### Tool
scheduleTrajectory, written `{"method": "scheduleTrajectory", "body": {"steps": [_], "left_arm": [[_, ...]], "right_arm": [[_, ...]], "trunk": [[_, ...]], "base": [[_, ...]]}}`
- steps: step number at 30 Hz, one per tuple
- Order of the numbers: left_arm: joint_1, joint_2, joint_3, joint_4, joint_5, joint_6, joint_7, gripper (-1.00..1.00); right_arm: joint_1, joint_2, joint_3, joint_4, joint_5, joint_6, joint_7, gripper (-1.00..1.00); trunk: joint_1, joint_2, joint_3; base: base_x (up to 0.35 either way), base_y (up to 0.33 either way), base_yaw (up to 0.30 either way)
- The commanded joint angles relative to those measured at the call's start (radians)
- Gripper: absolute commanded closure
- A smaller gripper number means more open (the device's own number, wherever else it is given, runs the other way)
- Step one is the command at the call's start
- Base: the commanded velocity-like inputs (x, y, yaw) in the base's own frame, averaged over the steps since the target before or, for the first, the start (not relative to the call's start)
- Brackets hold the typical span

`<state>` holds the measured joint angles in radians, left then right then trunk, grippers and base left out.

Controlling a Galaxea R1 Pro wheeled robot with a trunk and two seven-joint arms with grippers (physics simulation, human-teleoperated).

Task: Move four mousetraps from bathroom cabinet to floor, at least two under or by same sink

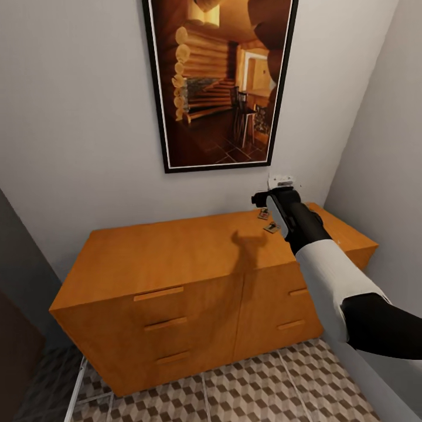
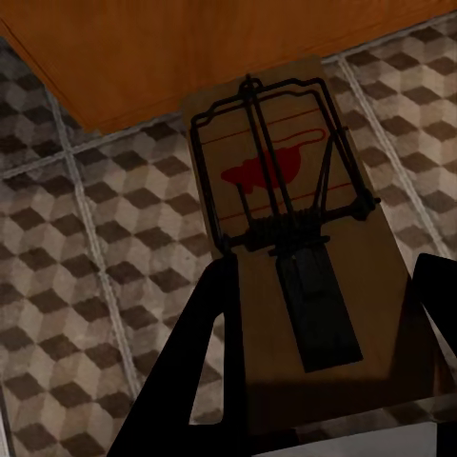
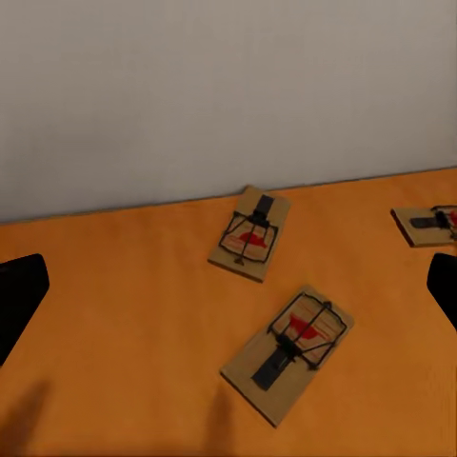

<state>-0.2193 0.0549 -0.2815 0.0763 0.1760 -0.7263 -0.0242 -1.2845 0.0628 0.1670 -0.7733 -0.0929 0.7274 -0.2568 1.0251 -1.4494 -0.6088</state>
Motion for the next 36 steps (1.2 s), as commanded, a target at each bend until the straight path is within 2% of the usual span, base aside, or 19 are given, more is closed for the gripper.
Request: {"method": "scheduleTrajectory", "body": {"steps": [1,6,15,28,33,36], "left_arm": [[-0.001,-0.001,-0.008,0.003,0.010,-0.005,-0.002,1.00],[-0.001,-0.001,-0.008,0.003,0.010,-0.005,-0.003,1.00],[-0.001,-0.001,-0.008,0.003,0.010,-0.005,-0.002,1.00],[-0.001,-0.001,-0.008,0.003,0.010,-0.005,-0.002,1.00],[-0.001,-0.001,-0.008,0.003,0.010,-0.005,-0.002,1.00],[-0.001,-0.001,-0.008,0.003,0.010,-0.005,-0.002,1.00]], "right_arm": [[-0.001,-0.001,0.003,0.011,-0.010,-0.008,-0.008,-1.00],[-0.001,-0.003,0.003,0.055,-0.010,-0.047,0.020,-1.00],[-0.001,-0.007,0.003,0.062,-0.005,-0.054,0.106,-1.00],[0.000,-0.007,0.003,0.063,-0.010,-0.057,0.130,-1.00],[0.000,-0.010,0.002,0.063,-0.008,-0.057,0.221,-1.00],[0.000,-0.031,0.002,0.066,-0.007,-0.057,0.300,-1.00]], "trunk": [[0.000,-0.001,-0.001],[0.000,-0.001,-0.001],[0.000,-0.001,-0.001],[0.000,-0.001,-0.001],[0.000,-0.001,-0.001],[0.000,-0.001,-0.001]], "base": [[0.004,0.001,0.000],[0.001,0.000,0.000],[0.000,0.000,0.000],[0.000,0.000,0.000],[0.000,0.000,0.000],[0.000,0.000,0.000]]}}
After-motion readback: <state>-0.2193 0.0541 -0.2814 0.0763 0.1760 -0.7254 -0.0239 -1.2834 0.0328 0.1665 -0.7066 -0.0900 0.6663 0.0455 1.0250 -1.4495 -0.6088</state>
